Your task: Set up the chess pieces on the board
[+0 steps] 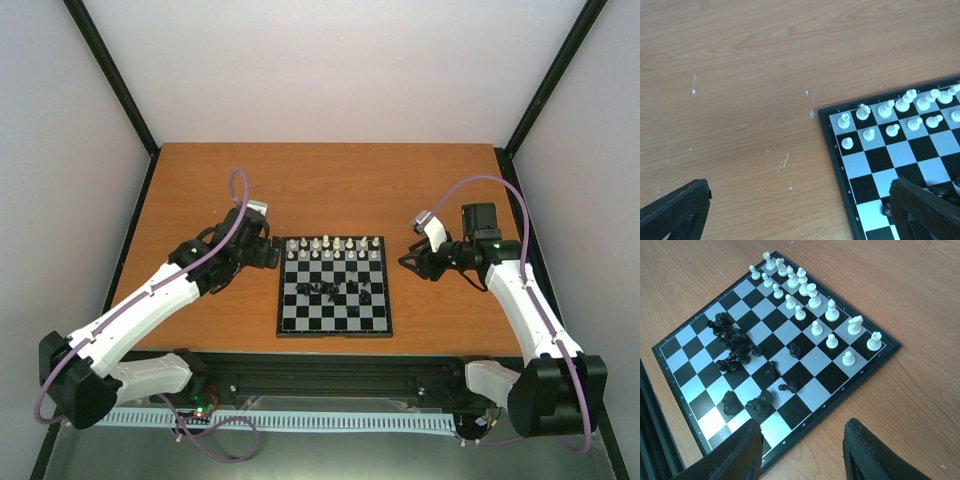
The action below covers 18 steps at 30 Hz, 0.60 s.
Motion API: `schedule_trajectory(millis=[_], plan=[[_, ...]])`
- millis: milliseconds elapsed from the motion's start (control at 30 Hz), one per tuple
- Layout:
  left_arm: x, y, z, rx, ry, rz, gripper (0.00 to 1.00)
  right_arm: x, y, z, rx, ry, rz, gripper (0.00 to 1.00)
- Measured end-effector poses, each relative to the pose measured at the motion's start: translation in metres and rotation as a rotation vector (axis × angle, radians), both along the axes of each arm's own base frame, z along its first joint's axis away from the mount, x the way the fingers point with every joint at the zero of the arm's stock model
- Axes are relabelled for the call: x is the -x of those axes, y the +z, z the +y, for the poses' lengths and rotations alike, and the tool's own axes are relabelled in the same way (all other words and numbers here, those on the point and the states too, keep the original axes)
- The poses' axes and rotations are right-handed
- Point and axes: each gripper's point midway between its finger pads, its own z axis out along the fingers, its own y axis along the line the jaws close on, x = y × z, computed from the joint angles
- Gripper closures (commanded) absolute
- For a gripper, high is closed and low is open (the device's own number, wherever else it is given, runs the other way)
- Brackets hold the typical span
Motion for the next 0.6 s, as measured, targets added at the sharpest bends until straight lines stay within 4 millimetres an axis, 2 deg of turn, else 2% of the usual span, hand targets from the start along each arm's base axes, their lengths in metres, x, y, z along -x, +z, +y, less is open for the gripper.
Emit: schedule_trajectory(millis=[167,400,500,600], plan=[[0.001,0.013,0.007,0.010,0.022,-0.044,0.00,0.000,0.000,0.001,-0.005,0.004,0.001,0.56],[0.000,0.014,0.011,0.001,0.034,-0.051,0.00,0.000,-0.007,0.005,-0.007,0.017,0.029,0.57],[0.001,0.016,0.013,0.003,0.039,-0.060,0.00,0.002,-0.011,0.014,0.018,0.050,0.024,0.58],[0.003,0.020,0.018,0.003,0.051,-0.079,0.00,0.009,-0.017,0.035,0.061,0.130,0.014,0.59]])
